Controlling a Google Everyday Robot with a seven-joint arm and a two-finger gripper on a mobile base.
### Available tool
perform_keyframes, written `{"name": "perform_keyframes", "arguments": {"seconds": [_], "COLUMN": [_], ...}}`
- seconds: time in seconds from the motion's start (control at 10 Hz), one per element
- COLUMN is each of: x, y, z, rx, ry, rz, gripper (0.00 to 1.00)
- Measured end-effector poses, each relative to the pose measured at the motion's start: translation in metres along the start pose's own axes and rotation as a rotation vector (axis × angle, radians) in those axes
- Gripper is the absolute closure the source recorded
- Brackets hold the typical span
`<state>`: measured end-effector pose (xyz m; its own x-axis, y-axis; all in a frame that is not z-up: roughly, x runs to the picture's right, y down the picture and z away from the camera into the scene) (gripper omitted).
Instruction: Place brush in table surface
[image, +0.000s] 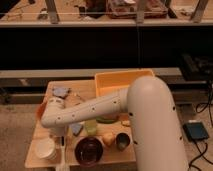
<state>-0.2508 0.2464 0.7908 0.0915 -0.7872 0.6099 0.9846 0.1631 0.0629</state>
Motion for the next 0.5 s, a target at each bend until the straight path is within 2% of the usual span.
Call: {"name": "perform_keyframes", "arguments": {"seconds": [0.3, 0.4, 0.5], "x": [0.003, 0.005, 0.006], "y": [-0.006, -0.006, -0.008], "z": [0.012, 0.014, 0.016], "rx": [-0.006, -0.007, -0.008], "ry": [0.003, 0.004, 0.004], "rz": [-0.001, 0.003, 0.003], "gripper": [0.35, 0.37, 0.43]}}
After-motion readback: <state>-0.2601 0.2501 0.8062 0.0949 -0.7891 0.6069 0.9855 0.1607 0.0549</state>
